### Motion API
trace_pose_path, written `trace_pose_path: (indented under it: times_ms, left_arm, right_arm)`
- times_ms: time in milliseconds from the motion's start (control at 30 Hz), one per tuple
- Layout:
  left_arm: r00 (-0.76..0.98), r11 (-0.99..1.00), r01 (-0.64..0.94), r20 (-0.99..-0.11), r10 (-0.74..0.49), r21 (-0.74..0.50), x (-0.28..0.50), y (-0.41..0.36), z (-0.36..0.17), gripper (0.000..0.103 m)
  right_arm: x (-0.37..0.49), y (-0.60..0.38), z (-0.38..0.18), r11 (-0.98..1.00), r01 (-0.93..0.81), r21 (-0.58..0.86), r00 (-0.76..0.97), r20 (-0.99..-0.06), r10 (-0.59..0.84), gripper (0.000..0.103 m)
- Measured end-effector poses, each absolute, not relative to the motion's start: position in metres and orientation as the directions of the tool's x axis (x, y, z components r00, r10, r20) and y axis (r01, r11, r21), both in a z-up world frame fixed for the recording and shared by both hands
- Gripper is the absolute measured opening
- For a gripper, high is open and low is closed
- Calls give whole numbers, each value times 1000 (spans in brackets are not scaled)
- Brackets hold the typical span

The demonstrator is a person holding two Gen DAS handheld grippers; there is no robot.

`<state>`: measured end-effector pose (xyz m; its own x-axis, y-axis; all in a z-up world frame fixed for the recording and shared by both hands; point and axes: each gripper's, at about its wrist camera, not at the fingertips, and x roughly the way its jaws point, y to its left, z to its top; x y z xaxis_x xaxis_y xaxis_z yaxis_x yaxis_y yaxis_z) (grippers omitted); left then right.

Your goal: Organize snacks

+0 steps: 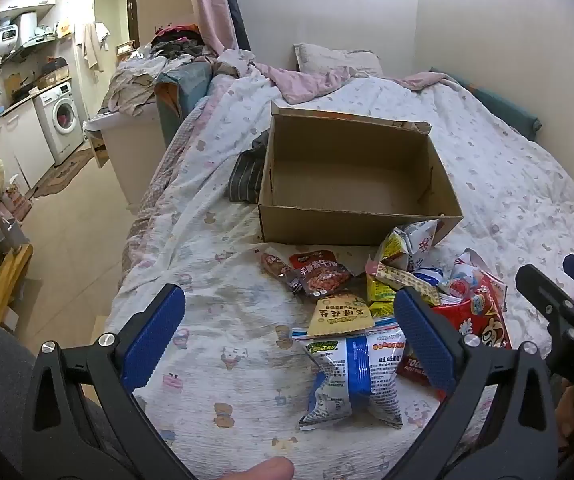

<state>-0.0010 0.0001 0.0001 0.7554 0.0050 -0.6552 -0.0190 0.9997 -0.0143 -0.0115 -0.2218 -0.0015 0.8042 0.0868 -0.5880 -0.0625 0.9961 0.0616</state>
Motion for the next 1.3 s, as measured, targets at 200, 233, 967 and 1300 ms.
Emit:
trace_pose_path:
  times_ms: [200, 233, 967, 1300]
  left_arm:
    - [749, 1000, -21, -662, 7, -13, -1, 0, -1, 103]
    - [750, 1000, -20, -662, 8, -11, -1, 0, -1, 103]
    - [748, 1000, -22, -663, 11, -8, -3, 1, 2, 103]
    - [746, 1000, -22, -665, 9, -11, -2, 2, 3, 103]
  right_arm:
    - [-12, -223, -2, 996, -57, 65, 804, -588, 84, 103]
    - [-12, -223, -2, 996, -55, 66, 805, -588, 83, 103]
    - [-12, -224, -1, 996, -55, 73, 810, -580, 87, 103]
    - [-12, -227, 0, 996, -53, 71, 810, -580, 85, 103]
